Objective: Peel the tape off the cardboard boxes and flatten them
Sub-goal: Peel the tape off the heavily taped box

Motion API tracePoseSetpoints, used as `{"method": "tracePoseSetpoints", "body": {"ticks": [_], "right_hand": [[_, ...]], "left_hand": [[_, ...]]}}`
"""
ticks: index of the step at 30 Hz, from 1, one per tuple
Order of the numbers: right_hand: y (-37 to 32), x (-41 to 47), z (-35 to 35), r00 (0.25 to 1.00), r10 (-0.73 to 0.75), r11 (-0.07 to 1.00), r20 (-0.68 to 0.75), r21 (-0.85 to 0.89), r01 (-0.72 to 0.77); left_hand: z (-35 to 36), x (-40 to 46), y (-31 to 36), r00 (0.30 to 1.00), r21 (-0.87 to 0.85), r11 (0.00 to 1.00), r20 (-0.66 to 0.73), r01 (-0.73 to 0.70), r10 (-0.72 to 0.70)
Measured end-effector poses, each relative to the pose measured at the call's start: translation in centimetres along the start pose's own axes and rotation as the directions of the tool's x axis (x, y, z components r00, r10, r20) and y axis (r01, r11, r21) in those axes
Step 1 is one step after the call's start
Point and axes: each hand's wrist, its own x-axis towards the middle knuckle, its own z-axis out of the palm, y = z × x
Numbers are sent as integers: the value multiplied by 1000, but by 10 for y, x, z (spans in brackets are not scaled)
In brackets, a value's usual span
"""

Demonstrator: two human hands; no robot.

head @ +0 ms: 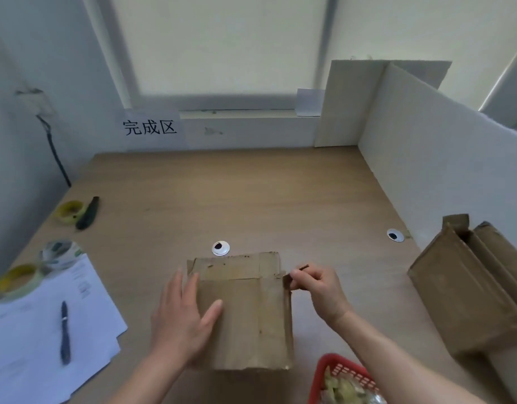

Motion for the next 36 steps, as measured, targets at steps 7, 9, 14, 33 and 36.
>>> {"method": "tracePoseSetpoints", "body": {"ticks": [7,9,14,33,36], "right_hand": [[47,-76,86,962,272,705,6,-681,-195],[54,-95,105,974,225,709,-26,-681,-182],[49,-117,133,974,191,811,-120,-539,-225],[-9,-178,150,968,179,834,-176,-494,-244],[-4,-183,149,978,120,786,-172,-586,-199]], "left_hand": [[1,-68,-101,973,-170,980,221,107,-68],[1,-83,-119,960,-315,937,274,150,-61],[-20,-118,-120,978,-687,721,198,91,66],[-38,-119,-88,962,-62,973,146,-223,230],[-33,-119,-74,966,-64,975,135,-212,219]]}}
